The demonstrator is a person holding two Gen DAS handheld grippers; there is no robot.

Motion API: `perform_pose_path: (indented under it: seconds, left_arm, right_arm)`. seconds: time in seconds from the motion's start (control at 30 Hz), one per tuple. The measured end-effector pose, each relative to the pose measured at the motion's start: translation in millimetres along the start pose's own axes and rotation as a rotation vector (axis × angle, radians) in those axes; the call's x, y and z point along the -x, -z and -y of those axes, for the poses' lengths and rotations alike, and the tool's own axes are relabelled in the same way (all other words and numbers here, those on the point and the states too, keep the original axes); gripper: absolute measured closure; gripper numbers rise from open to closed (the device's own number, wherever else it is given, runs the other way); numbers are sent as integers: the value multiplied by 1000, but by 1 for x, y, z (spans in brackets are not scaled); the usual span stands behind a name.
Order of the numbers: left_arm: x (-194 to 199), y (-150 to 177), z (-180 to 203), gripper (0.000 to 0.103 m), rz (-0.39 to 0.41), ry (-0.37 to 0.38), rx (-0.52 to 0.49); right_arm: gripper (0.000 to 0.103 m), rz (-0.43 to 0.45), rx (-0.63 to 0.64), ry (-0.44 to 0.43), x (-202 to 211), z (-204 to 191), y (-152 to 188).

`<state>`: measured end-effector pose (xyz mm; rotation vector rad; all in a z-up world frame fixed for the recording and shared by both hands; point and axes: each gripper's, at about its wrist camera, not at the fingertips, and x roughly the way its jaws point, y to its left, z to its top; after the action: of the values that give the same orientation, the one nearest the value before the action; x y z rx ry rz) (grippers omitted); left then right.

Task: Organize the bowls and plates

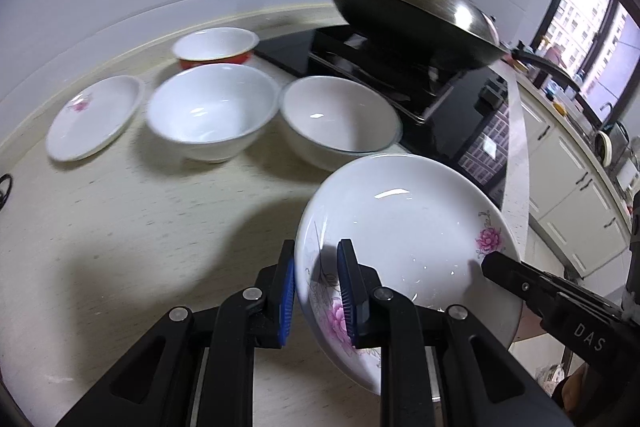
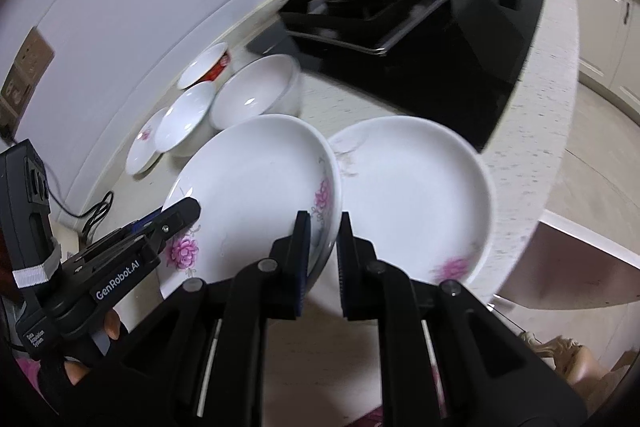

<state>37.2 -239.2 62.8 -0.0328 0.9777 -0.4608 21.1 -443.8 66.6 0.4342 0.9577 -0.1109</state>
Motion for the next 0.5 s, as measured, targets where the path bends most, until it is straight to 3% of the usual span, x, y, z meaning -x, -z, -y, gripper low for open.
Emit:
perform_pose_path:
  seconds: [0.5]
  left_arm:
    - [-48,-12,56,81,-73,71,-78]
  right_arm:
    - [88,-4,-57,110,2,60,-11]
